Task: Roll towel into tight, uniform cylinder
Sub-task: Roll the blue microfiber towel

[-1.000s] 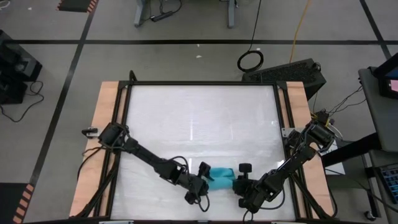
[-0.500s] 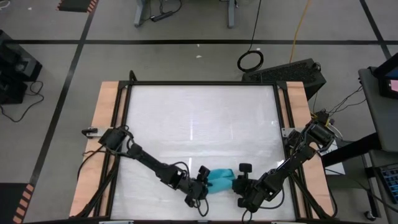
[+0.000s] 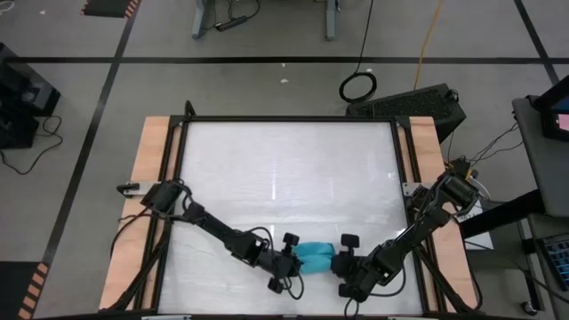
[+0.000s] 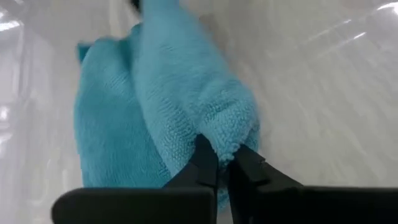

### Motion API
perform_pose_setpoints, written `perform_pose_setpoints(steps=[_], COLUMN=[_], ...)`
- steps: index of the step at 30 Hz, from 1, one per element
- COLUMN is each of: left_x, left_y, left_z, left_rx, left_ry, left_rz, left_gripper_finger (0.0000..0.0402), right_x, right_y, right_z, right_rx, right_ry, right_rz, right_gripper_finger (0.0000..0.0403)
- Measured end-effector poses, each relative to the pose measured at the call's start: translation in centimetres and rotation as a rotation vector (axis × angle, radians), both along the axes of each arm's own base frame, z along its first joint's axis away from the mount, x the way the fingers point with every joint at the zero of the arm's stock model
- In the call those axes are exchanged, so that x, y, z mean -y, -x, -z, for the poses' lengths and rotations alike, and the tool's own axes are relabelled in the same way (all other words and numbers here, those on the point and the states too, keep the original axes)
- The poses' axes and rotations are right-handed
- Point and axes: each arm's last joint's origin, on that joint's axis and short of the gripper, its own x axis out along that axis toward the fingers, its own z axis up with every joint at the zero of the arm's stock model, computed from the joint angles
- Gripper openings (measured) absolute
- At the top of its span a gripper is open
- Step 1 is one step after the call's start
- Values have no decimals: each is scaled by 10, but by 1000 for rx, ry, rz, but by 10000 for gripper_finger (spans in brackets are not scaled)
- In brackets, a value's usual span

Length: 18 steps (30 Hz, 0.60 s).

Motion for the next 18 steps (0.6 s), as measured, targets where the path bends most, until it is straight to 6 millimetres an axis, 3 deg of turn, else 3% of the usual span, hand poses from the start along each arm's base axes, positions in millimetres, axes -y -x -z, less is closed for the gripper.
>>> perform_pose_setpoints(steps=[7, 18], left_x=[-11, -25], left_y=[-4, -8], left_z=[-4, -15], left_rx=[-56, -120], left_ry=[158, 331], left_rz=[-47, -69], left_gripper_finger=[12, 10], right_x=[-7, -6], right_y=[-1, 2], right_z=[-13, -21], right_rx=[-20, -42], right_ry=[-170, -232], right_rz=[-67, -48], right_gripper_finger=[49, 51])
